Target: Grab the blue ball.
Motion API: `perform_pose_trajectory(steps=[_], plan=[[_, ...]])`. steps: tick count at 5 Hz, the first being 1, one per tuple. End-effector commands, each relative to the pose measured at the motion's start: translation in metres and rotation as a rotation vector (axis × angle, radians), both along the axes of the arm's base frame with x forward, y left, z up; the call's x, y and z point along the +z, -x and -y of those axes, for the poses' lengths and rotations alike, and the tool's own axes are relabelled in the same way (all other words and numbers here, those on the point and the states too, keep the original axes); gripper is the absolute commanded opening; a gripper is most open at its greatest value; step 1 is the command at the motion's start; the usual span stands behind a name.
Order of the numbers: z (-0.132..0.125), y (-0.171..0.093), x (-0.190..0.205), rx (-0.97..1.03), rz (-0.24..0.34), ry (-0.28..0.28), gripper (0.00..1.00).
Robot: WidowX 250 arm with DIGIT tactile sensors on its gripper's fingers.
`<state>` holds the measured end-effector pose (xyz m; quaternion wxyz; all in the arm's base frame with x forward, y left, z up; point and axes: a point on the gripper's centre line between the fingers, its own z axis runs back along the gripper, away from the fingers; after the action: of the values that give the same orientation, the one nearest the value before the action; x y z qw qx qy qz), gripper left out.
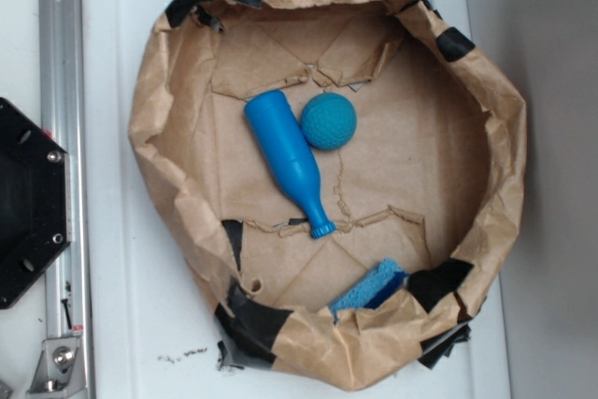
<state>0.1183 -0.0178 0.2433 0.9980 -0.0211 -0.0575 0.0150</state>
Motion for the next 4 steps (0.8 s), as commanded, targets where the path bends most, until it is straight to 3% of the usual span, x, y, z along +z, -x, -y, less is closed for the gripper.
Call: perform_pose_trajectory(steps=[1,2,4], plan=[[0.000,0.000,0.000,0.000,0.000,0.000,1.00],[-0.029,-0.036,-0.021,0.249,0.022,0.085,1.00],[-0.075,-0.091,-0.064,0.465,0.117,0.058,1.00]])
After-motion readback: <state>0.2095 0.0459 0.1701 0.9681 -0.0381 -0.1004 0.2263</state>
